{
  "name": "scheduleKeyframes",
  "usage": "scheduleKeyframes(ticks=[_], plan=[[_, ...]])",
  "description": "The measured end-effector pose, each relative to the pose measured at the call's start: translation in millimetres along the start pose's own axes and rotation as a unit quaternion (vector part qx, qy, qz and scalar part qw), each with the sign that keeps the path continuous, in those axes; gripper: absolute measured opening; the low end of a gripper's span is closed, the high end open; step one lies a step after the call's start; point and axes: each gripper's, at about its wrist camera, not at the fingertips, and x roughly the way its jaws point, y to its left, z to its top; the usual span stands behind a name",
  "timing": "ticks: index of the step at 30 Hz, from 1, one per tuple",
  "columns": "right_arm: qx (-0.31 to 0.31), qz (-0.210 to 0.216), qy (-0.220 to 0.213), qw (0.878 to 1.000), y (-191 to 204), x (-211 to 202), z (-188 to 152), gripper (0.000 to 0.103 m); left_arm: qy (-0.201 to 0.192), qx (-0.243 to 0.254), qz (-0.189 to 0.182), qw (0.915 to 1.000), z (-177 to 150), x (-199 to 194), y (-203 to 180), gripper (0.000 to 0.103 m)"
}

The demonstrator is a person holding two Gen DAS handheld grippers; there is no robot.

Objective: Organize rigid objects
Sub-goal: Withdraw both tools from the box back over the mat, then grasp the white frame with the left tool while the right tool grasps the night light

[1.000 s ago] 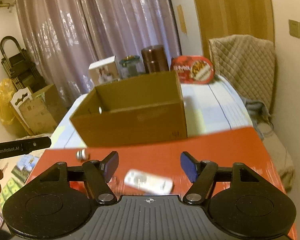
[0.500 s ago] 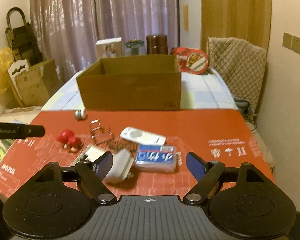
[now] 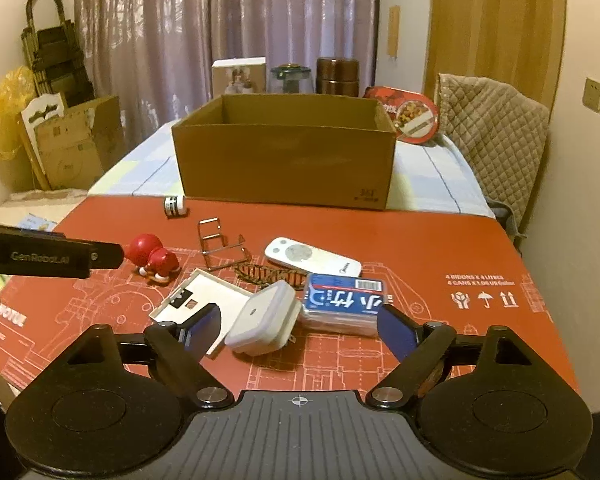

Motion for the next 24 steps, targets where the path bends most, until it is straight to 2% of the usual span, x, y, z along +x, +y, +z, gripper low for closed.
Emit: scheduleKeyframes(ticks=[8,24], plan=[[-0.028,0.002,0.022,0.999,19,35,-8,0.083,0.008,0.013,-0.010,0.9998,-4,26,10,0.073],[-0.069,-0.041,0.061,0.995,39,100,-22,0.083,0.032,0.018,-0.031,0.9989,-20,72,20,0.073]])
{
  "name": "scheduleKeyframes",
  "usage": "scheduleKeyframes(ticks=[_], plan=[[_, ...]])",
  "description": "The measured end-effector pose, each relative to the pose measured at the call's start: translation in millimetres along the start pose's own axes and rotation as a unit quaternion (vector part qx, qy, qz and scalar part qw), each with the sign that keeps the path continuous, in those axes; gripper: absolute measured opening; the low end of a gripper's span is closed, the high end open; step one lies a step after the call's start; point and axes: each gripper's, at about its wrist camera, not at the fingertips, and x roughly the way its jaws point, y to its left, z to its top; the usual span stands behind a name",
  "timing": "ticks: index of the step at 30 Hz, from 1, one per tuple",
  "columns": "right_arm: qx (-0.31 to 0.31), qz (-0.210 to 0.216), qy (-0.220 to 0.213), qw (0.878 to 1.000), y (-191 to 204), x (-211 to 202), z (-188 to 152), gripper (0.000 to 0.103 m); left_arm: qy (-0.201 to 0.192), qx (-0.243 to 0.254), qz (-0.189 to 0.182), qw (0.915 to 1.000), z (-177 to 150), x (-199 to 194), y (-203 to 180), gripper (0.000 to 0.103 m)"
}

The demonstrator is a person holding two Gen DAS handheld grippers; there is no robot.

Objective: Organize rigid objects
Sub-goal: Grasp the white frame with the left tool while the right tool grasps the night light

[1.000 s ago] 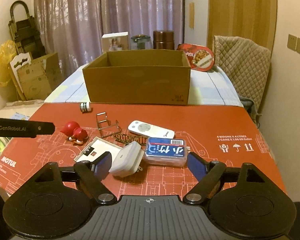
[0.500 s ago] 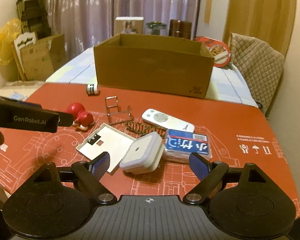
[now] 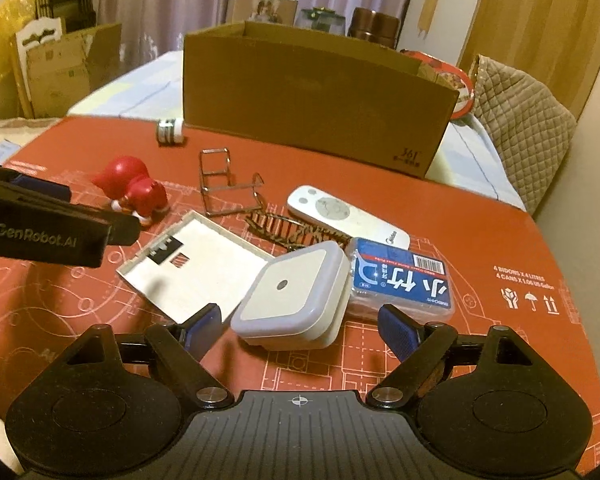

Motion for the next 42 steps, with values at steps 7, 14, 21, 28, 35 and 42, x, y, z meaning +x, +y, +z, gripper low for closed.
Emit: scheduleKeyframes(ticks=[7,14,21,28,35,42], plan=[[-0.029,-0.028,-0.004,0.999,7,11,1,0.083,0.004,-0.008,-0.014,0.9999,-2,7,1,0.073],[-0.019,-0.026,0.007,0.999,-2,15,-1,0.081,0.002,-0.007,-0.022,0.9997,-2,7,-1,0.073],[-0.033,-0.036,-0.002,0.999,-5,11,-4,0.073,0.003,0.004,-0.027,0.9996,-4,8,-6,0.073],[-0.067,-0.040,-0.003,0.997,3,16,-7,0.067,0.006,0.006,-0.034,0.9994,-5,12,-9,0.073],[-0.106,-0.043,-0.014,0.993,10,19,-11,0.063,0.011,0.012,-0.041,0.9990,-6,16,-13,0.073],[-0.089,-0.034,-0.024,0.995,1,16,-12,0.062,0.015,0.016,-0.048,0.9986,-8,19,-17,0.073]])
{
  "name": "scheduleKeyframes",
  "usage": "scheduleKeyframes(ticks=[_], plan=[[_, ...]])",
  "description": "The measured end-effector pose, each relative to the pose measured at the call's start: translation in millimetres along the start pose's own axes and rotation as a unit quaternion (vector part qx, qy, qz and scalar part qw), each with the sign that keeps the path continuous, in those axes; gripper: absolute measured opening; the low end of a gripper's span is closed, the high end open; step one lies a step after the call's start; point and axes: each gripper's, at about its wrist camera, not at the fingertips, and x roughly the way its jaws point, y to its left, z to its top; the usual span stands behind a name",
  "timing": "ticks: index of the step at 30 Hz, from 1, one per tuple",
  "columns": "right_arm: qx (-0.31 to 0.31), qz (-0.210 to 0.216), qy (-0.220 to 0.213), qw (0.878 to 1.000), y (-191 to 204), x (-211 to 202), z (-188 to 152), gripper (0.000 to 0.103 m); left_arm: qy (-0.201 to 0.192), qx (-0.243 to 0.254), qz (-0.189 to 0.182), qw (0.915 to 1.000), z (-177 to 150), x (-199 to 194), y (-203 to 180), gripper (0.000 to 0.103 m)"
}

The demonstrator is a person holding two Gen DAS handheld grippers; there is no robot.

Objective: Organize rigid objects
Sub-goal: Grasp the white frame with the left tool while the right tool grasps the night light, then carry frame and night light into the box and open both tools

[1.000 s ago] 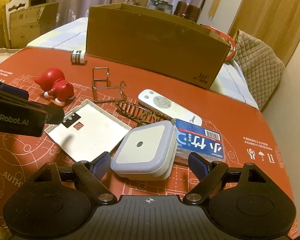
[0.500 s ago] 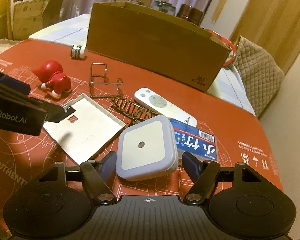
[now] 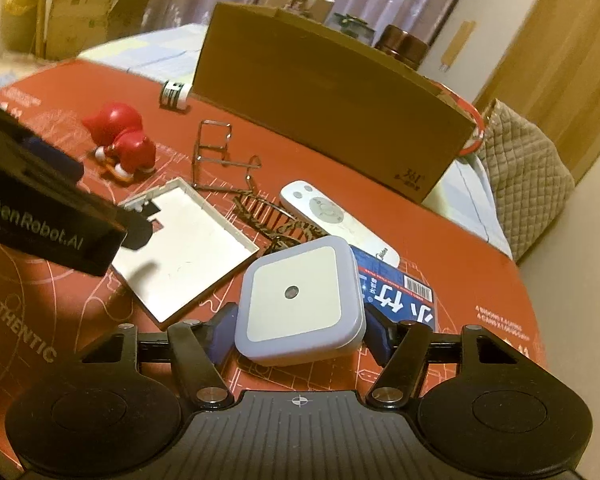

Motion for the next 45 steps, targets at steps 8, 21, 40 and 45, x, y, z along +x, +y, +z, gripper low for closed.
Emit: scheduleKeyframes(ticks=[8,21,40,45], plan=[[0.046,0.003,-0.016,0.999,-26,-21,-5,0.062,0.006,0.023,-0.018,0.9996,1,8,-15,0.074],[0.089,-0.006,-0.016,0.996,-53,-29,-15,0.062,0.016,0.039,-0.021,0.9989,-2,24,-36,0.091],[0.111,0.004,-0.027,0.993,-65,-31,-13,0.062,0.015,0.054,0.015,0.9983,-1,22,-47,0.085],[0.113,0.007,-0.039,0.993,-68,-39,-7,0.062,0.002,0.055,0.023,0.9982,5,7,-49,0.085]])
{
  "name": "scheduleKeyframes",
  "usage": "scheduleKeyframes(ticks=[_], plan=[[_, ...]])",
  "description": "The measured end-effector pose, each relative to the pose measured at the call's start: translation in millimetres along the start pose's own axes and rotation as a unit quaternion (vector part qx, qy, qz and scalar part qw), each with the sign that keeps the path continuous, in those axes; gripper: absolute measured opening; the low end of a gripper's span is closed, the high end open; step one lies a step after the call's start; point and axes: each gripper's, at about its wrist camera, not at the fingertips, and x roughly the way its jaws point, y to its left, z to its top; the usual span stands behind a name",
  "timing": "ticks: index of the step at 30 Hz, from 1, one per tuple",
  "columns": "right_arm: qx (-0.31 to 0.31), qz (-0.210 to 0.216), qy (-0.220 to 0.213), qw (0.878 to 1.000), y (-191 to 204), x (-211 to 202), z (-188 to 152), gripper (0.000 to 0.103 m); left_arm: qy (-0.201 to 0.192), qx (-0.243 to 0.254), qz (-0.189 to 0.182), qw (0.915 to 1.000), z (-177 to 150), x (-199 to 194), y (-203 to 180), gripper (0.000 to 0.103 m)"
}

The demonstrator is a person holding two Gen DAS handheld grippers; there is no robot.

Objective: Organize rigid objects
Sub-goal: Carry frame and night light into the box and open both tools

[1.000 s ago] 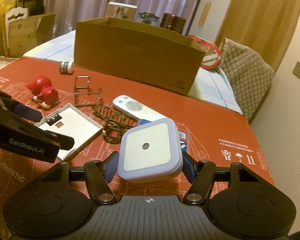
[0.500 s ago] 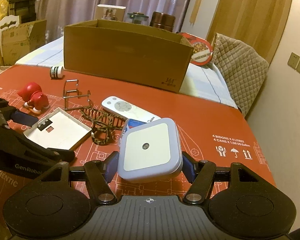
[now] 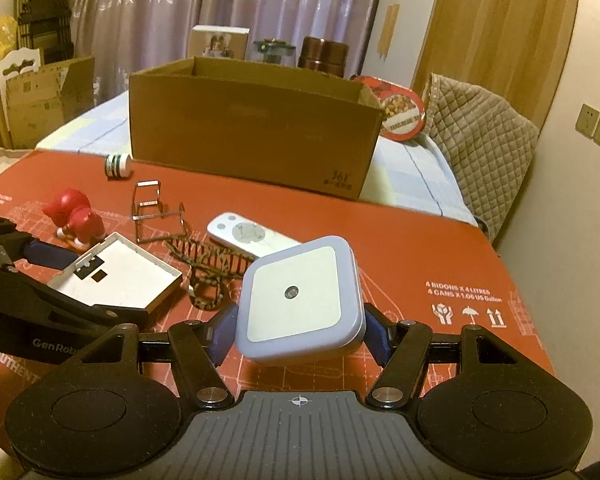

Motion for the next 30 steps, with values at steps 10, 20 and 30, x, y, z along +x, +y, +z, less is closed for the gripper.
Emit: scheduleKeyframes(ticks=[10,20,30], plan=[[0.026,0.032,-0.019,0.999,-15,-6,35,0.062,-0.029,-0.034,0.021,0.9988,41,-32,16,0.085],[0.077,0.092,-0.053,0.991,-62,29,151,0.062,-0.083,-0.031,0.043,0.9952,144,-43,49,0.085],[0.086,0.126,-0.013,0.988,-94,123,257,0.062,-0.074,-0.046,0.042,0.9953,256,11,97,0.085]])
